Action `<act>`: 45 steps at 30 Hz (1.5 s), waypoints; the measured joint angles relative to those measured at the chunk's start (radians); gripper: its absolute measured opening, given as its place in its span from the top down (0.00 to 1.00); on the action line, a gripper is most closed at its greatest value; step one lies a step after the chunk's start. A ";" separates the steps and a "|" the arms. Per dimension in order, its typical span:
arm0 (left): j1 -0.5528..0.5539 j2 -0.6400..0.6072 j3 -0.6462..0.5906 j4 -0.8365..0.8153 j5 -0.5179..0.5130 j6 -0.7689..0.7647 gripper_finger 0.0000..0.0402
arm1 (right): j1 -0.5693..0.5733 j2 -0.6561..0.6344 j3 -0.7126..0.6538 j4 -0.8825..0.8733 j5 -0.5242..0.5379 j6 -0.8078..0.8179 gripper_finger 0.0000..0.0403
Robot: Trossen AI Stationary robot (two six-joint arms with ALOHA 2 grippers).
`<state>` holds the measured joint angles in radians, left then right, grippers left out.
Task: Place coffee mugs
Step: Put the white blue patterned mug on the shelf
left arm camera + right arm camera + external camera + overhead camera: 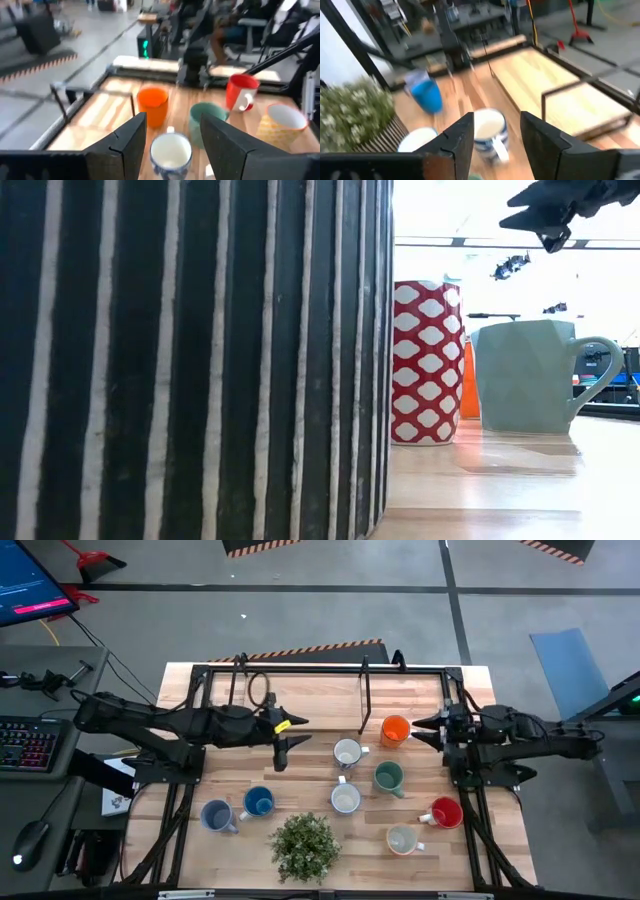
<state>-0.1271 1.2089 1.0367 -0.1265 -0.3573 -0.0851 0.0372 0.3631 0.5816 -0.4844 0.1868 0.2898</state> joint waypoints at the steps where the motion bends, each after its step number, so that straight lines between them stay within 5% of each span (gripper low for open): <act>1: 0.008 0.014 0.000 -0.003 -0.001 -0.015 0.57 | 0.000 0.023 0.023 -0.042 0.001 0.001 0.64; 8: 0.065 0.175 0.030 0.011 0.053 -0.010 0.57 | 0.000 0.150 0.109 -0.219 0.023 0.076 0.64; 27: 0.136 0.654 0.581 -0.458 0.154 0.124 0.57 | 0.000 0.207 0.111 -0.425 -0.004 0.267 0.64; 45: 0.167 0.802 0.606 -0.510 0.141 0.133 0.57 | 0.000 0.207 0.111 -0.432 -0.026 0.279 0.64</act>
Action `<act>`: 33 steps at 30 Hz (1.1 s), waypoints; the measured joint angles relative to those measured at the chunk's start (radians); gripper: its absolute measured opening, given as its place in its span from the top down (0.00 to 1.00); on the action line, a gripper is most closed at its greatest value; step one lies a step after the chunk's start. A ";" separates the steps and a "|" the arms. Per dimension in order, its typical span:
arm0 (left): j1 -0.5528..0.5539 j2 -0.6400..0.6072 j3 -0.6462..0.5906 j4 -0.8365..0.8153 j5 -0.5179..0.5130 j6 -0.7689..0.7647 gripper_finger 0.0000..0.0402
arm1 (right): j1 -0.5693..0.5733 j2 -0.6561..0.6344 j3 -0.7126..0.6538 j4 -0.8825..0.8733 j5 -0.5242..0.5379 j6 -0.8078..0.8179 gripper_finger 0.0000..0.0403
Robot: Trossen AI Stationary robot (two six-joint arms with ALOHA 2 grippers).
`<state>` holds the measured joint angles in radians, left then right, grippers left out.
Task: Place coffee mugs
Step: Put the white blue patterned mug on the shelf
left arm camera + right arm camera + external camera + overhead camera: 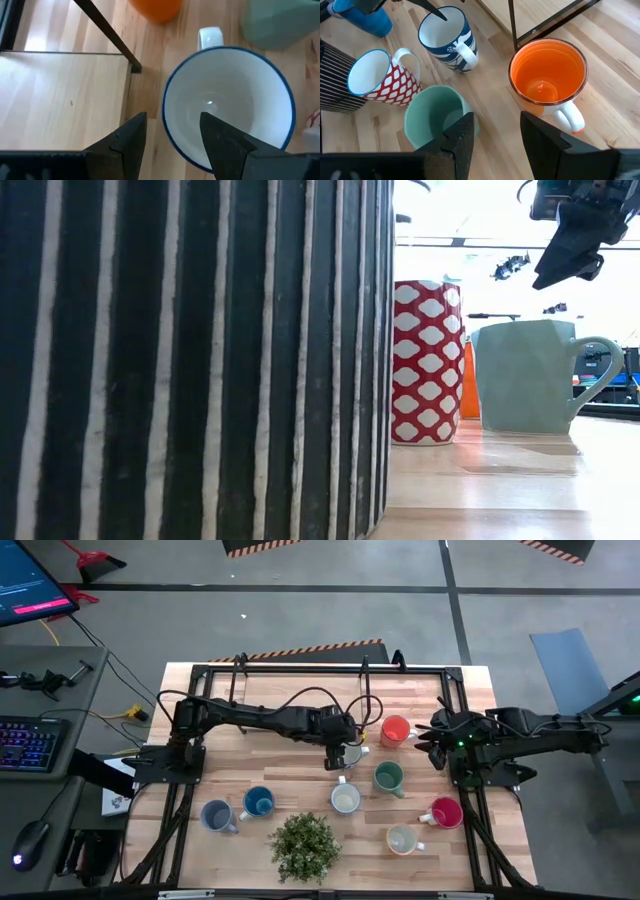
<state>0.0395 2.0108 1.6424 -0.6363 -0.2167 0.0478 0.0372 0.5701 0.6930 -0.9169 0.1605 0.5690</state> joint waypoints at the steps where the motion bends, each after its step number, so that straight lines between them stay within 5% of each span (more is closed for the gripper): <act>1: 0.000 0.002 0.001 0.009 -0.002 0.002 0.57 | 0.000 0.000 0.000 0.000 -0.002 0.000 0.64; 33: 0.004 0.012 -0.054 0.070 -0.002 0.009 0.58 | 0.000 0.000 0.000 0.000 -0.022 0.000 0.64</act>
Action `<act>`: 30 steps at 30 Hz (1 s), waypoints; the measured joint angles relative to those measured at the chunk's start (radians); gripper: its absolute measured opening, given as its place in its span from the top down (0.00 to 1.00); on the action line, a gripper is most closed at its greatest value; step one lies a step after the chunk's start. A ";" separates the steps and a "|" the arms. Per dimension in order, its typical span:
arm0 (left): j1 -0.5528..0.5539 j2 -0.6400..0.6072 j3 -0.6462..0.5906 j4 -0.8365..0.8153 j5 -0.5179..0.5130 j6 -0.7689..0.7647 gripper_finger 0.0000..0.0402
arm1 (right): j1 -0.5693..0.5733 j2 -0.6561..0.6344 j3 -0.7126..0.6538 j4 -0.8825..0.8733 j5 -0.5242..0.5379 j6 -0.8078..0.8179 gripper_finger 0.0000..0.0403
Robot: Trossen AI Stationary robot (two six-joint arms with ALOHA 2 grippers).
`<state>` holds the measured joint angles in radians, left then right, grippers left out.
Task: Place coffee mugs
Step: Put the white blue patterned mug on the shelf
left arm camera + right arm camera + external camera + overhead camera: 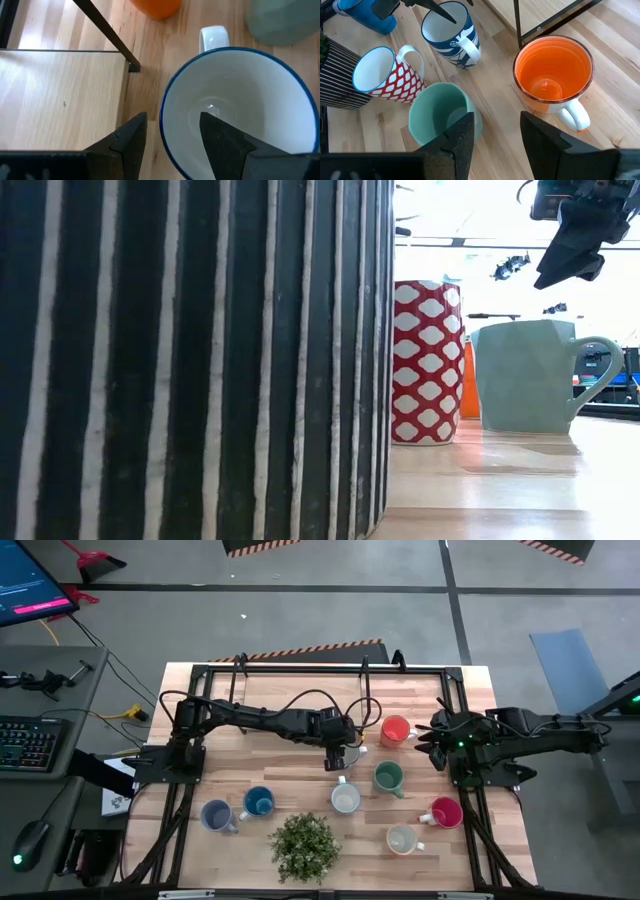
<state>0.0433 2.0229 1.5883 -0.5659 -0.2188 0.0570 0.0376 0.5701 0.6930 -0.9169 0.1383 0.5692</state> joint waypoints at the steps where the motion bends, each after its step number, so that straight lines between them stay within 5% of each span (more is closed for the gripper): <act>1: 0.000 0.002 0.000 -0.004 0.000 0.000 0.58 | 0.000 0.000 0.000 0.000 0.000 0.000 0.64; 6: 0.000 0.016 0.002 -0.006 0.000 0.000 0.69 | 0.000 0.000 0.000 0.000 0.000 0.000 0.64; 13: 0.002 0.012 0.004 0.015 0.016 -0.006 0.96 | 0.000 0.000 0.000 0.000 0.000 0.000 0.64; 20: 0.003 0.011 0.070 -0.059 0.000 0.003 0.98 | 0.000 0.000 0.000 -0.004 0.000 0.000 0.64; 30: 0.004 0.011 0.305 -0.384 0.006 0.038 0.99 | 0.000 0.000 0.000 -0.008 0.001 -0.006 0.64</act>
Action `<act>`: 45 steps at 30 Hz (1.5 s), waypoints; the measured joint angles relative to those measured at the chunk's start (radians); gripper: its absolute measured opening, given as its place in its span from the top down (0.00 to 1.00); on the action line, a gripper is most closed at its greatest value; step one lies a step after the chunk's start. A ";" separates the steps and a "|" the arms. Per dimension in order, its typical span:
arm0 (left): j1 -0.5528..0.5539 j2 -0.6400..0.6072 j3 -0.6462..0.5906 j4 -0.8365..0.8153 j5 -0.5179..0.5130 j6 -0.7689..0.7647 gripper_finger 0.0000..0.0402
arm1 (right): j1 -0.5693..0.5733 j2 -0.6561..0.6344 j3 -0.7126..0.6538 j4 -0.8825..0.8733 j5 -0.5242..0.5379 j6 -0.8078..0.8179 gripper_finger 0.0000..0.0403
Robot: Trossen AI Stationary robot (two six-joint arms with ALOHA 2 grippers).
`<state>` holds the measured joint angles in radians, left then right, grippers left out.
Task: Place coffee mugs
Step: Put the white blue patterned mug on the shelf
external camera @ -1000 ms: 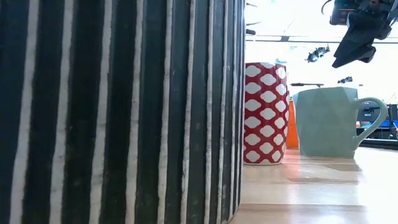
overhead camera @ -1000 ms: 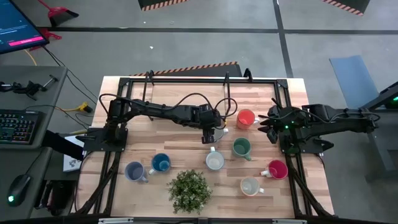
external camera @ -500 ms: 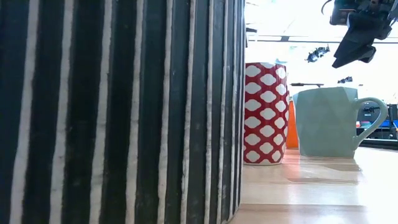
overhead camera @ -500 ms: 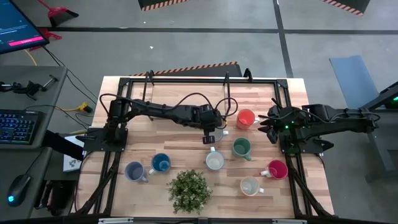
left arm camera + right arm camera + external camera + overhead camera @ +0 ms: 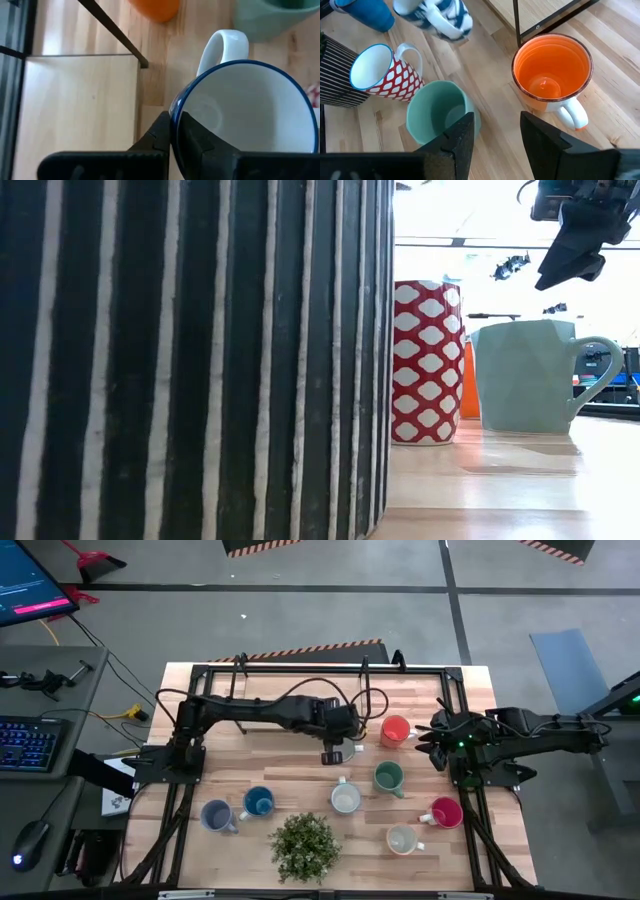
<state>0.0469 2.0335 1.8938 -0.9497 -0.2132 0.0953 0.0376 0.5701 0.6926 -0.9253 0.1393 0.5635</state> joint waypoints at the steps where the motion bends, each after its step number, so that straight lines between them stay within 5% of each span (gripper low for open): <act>1: 0.005 0.000 0.022 -0.029 -0.003 0.004 0.99 | 0.000 0.000 0.000 0.000 0.000 -0.001 0.64; 14: 0.205 -0.025 0.091 -0.337 -0.058 -0.012 0.99 | 0.000 0.000 0.000 0.000 0.000 0.005 0.64; 26: 0.377 -0.025 0.084 -0.115 0.065 -0.029 0.99 | 0.000 0.000 0.000 0.004 0.000 0.005 0.64; 45: 0.329 0.081 0.082 -0.024 0.153 -0.042 0.99 | 0.000 0.000 0.000 0.018 0.000 0.043 0.64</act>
<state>0.3762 2.1147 1.9762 -0.9741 -0.0605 0.0537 0.0376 0.5701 0.6926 -0.9077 0.1398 0.6067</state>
